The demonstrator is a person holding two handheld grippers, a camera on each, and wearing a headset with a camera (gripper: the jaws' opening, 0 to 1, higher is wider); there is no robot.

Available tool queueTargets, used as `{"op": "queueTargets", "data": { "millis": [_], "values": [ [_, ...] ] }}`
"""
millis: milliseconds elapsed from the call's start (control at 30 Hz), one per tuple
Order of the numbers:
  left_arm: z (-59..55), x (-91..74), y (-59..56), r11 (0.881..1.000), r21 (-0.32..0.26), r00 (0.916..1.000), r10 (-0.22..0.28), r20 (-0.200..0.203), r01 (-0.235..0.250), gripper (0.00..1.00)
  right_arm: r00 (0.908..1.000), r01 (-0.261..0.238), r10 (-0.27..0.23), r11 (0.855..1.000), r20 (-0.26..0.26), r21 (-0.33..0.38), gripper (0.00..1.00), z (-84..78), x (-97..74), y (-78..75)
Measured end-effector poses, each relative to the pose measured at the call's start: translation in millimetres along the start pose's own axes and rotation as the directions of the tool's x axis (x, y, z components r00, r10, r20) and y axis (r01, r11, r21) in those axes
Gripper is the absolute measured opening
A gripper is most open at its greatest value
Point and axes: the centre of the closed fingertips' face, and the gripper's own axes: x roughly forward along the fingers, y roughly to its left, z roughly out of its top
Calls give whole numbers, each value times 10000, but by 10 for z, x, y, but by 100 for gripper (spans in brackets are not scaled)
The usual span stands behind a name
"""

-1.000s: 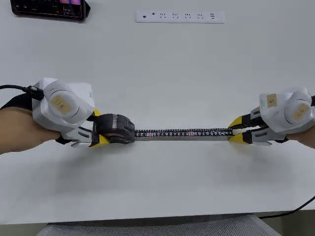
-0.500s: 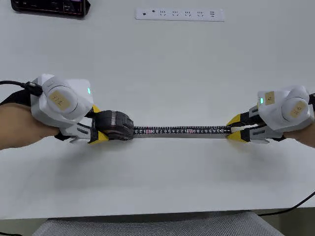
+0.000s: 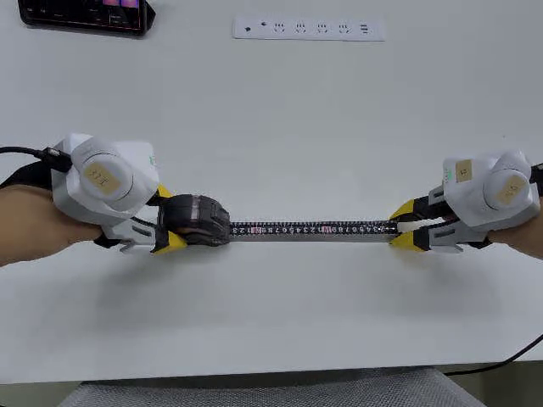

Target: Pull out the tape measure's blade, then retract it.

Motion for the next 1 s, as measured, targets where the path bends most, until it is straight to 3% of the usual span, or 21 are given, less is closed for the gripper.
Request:
{"op": "queueTargets", "data": {
  "millis": [300,433,667,900,1000],
  "values": [
    [5,-81,7,9998,-82,9997,159,164,-157,35,9995,207,-211,9996,245,171,21,70,-40,-2],
    [18,-144,7,9985,-486,9987,263,445,-241,38,9982,482,-491,9985,340,270,24,132,-66,12],
    [11,-227,26,9958,-789,9970,516,570,-470,37,9965,577,-609,9968,570,557,25,169,-77,33],
    [41,-356,36,9874,-1398,9911,883,995,-739,41,9869,1061,-1213,9846,1061,1387,32,249,-132,65],
    [68,-411,30,9799,-1806,9842,1104,1383,-845,45,9816,1223,-1459,9758,1233,1810,36,270,-142,103]
  ]
}}
